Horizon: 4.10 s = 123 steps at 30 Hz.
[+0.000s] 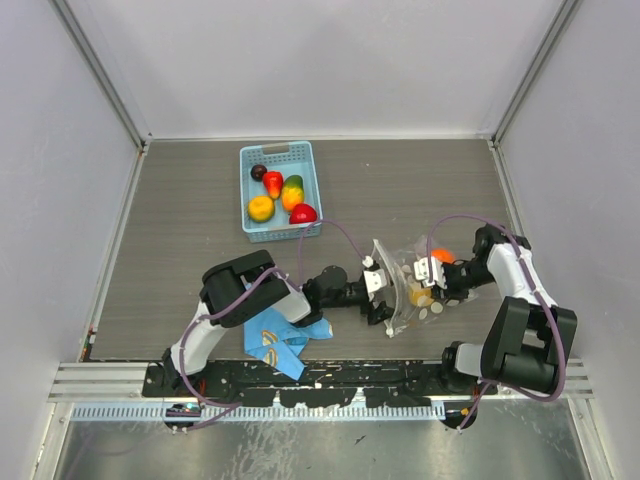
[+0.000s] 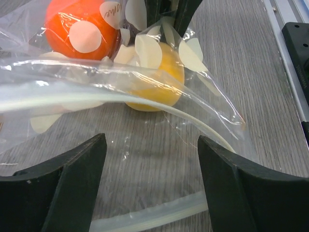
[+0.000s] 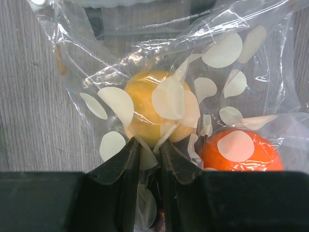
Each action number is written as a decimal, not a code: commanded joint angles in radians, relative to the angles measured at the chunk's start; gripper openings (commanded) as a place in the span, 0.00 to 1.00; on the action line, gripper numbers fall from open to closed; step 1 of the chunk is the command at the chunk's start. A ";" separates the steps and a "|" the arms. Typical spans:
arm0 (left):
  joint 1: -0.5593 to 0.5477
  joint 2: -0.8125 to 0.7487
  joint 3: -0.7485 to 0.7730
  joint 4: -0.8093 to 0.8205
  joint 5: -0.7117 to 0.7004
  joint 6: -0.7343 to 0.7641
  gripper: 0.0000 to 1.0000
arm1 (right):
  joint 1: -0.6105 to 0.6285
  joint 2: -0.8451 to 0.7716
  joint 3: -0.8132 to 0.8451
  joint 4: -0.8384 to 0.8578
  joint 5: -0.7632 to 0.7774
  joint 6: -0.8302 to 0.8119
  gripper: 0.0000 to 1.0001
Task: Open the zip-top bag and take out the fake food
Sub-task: Pick up the fake fruit from the zipper food storage bag.
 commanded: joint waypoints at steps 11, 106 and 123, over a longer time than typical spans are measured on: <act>-0.019 0.008 0.041 0.052 -0.078 -0.017 0.85 | 0.085 0.060 -0.046 0.036 0.034 0.083 0.19; -0.008 -0.192 -0.115 -0.005 -0.173 -0.310 0.14 | -0.152 -0.010 -0.028 0.120 -0.041 0.225 0.01; 0.118 -0.367 -0.119 -0.312 -0.164 -0.471 0.13 | -0.175 -0.034 -0.034 0.150 -0.071 0.269 0.03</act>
